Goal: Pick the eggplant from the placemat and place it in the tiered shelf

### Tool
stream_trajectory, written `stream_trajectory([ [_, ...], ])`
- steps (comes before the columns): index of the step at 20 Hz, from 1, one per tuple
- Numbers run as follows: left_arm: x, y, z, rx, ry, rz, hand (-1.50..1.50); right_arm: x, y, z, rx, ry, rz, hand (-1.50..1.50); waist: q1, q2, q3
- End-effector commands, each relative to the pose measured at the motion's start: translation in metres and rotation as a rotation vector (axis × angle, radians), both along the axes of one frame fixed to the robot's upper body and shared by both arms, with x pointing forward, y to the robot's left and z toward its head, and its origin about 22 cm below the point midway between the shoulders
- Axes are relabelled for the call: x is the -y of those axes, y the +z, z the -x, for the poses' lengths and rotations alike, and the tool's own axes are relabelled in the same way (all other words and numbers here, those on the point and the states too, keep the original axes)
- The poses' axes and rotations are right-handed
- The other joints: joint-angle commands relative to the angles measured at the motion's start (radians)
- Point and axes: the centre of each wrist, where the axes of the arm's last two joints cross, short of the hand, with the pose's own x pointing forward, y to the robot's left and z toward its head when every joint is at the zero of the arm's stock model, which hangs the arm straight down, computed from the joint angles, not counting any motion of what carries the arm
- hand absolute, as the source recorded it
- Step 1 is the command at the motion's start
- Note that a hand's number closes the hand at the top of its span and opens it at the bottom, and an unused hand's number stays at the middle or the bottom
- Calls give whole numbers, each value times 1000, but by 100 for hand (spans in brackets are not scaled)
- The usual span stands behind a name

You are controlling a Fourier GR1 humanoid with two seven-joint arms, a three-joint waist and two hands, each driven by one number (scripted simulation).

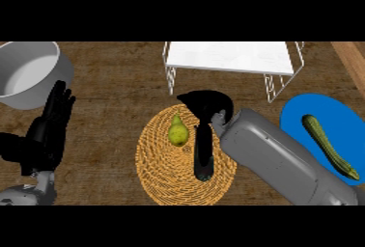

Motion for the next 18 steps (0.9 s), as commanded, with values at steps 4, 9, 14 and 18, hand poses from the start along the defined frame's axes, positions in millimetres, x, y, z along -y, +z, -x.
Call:
stream_trajectory([
  [4, 1, -4, 10, -4, 1, 6, 0, 10, -20, -12, -14, -25, 34, -150, 5, 1, 0],
  [9, -8, -2, -2, 10, -1, -5, 0, 6, -55, 8, -29, -24, 36, -150, 0, 1, 0],
  [14, -23, -5, 3, 1, 2, 6, 0, 8, -57, 11, -48, -18, 49, -150, 0, 0, 0],
  [18, 5, -3, -3, -3, -1, 0, 0, 35, -73, 3, -29, -16, 19, -150, -1, 1, 0],
])
